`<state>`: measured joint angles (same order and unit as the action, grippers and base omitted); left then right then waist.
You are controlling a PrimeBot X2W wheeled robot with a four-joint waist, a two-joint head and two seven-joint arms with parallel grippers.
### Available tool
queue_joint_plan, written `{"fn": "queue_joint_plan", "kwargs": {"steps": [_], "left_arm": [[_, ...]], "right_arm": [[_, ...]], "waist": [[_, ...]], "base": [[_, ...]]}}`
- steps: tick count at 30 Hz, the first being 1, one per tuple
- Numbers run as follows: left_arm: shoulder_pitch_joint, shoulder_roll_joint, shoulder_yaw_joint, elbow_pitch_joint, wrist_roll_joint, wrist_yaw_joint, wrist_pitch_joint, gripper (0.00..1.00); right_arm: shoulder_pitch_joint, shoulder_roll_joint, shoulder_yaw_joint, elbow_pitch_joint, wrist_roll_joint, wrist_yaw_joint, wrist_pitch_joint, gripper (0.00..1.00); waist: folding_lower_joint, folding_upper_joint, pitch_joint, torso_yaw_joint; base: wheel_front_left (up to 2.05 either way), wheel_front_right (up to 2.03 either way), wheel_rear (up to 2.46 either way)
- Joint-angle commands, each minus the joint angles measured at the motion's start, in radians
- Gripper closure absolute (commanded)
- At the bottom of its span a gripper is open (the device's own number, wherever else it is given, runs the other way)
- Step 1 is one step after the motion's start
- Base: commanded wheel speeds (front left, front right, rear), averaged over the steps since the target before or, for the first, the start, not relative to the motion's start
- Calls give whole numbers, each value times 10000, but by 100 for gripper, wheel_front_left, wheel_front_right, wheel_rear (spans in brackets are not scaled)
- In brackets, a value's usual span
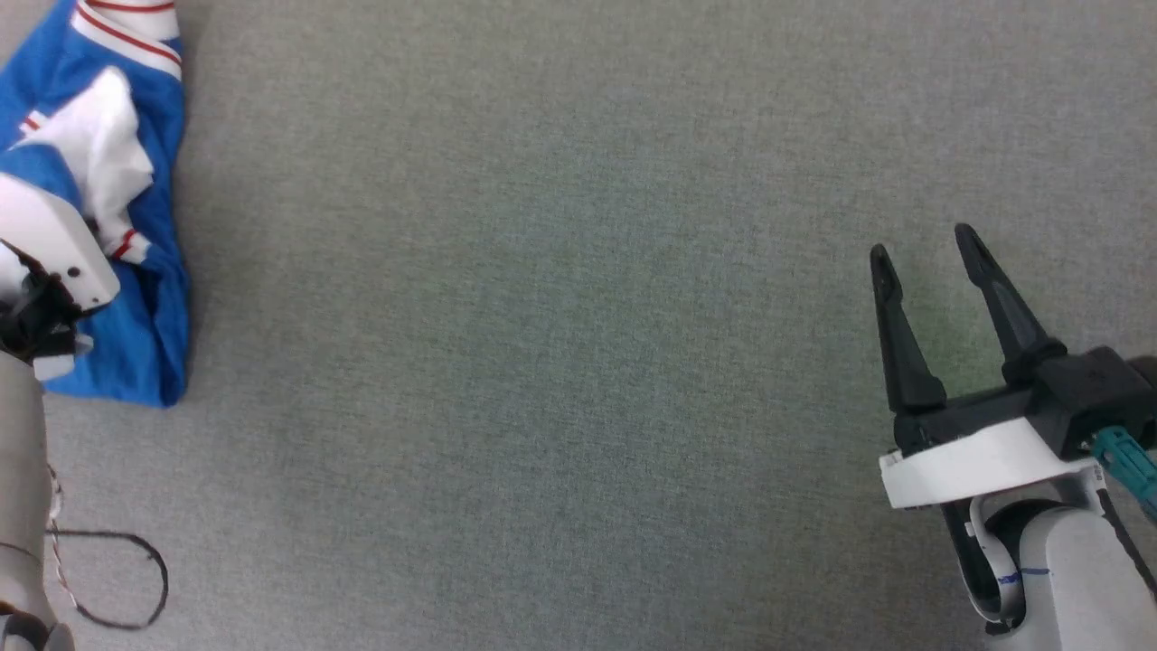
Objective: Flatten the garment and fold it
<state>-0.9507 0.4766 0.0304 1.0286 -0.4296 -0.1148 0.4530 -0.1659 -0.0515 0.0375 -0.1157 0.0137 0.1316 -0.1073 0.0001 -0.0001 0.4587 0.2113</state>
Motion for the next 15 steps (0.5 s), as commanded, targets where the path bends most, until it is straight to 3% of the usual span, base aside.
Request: {"fn": "queue_joint_plan", "kwargs": {"steps": [1, 5, 11, 15], "left_arm": [[55, 89, -104, -219, 243, 213, -611, 100], [-157, 206, -423, -798, 818, 524, -2376, 100], [-707, 337, -938, -1499, 1553, 484, -5267, 100], [-1059, 137, -1314, -1691, 1889, 436, -6539, 100]], "right_arm": [[94, 13, -36, 83, 131, -9, -112, 0], [379, 13, -173, 314, 404, -9, -273, 0], [766, 13, -398, 496, 715, -9, -451, 0], [1037, 13, -575, 589, 905, -9, -549, 0]], "waist": [[-1, 1, -629, 82], [-1, 1, -1465, 185], [-1, 1, -2458, 210], [-1, 1, -3040, 87]], "base": [[0, 0, 0], [0, 0, 0], [0, 0, 0], [0, 0, 0]]}}
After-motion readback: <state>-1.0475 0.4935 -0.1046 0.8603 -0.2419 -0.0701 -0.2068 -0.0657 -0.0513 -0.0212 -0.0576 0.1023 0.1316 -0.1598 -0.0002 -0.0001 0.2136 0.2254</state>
